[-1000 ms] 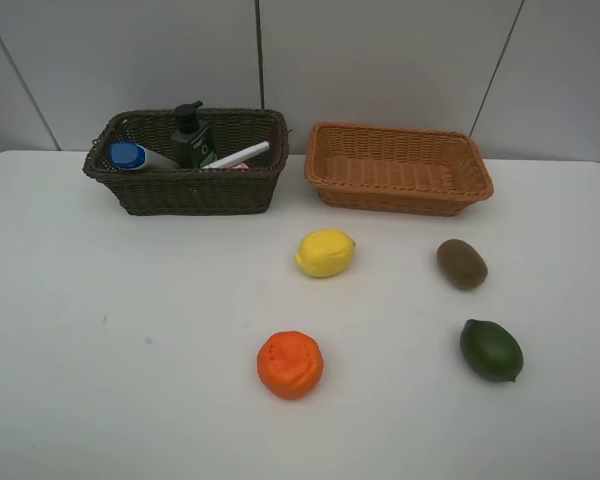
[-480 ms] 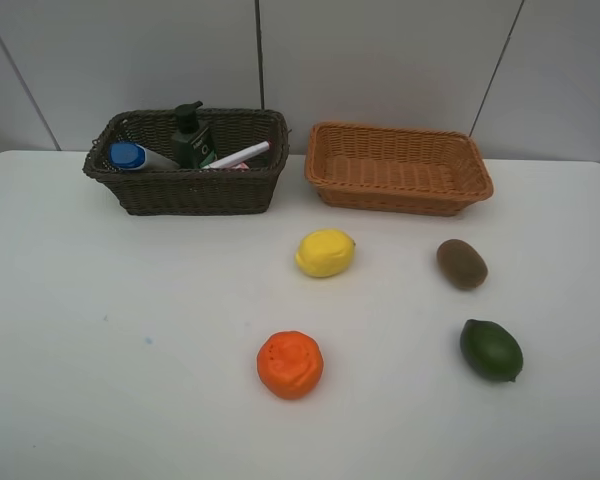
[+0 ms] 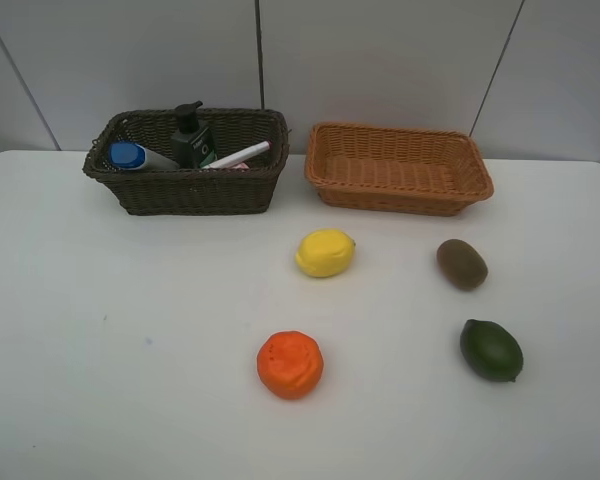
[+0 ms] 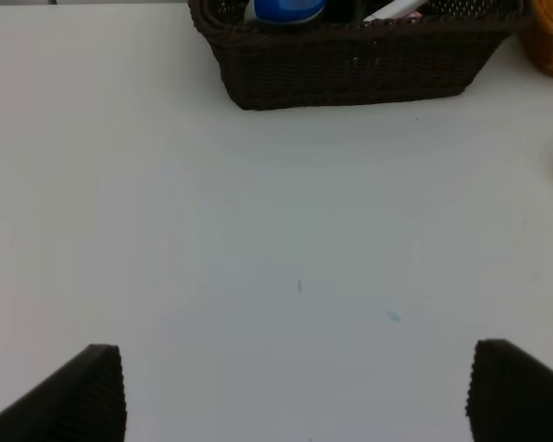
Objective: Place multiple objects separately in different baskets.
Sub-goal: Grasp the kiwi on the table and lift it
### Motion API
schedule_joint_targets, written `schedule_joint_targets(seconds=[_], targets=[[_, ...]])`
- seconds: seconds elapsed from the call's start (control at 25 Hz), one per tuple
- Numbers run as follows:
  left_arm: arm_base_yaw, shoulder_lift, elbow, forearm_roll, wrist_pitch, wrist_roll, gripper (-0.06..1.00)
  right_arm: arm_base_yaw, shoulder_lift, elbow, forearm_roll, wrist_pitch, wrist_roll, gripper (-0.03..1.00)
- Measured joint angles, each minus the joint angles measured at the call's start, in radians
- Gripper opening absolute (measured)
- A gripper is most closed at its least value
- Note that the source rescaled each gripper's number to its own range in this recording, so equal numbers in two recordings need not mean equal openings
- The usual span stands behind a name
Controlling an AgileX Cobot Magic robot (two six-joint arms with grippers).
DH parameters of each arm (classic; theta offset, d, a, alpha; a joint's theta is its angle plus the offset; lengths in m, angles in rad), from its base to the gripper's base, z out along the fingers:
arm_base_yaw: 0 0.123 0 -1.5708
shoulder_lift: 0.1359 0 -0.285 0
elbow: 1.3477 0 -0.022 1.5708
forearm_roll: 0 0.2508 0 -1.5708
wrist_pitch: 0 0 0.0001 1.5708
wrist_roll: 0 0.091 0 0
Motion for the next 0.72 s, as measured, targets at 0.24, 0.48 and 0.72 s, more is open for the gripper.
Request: schedule_joint_targets(seconds=[0.24,0.48,0.72], targets=[[0.0,0.0,0.0,0.0,0.0,0.0,0.97,0.0,0.362,-0.193,0.01,-0.013,0.002,0.96],[0.0,0.0,0.0,0.0,-0.001,0.0,0.97,0.0,0.611,-0.283,0.122,-0.057,-0.067,0.96],[0.0,0.0,0.0,0.0,-0.002,0.0,0.97,0.012,0.834,-0.356,0.212,-0.08,-0.198,0.96]])
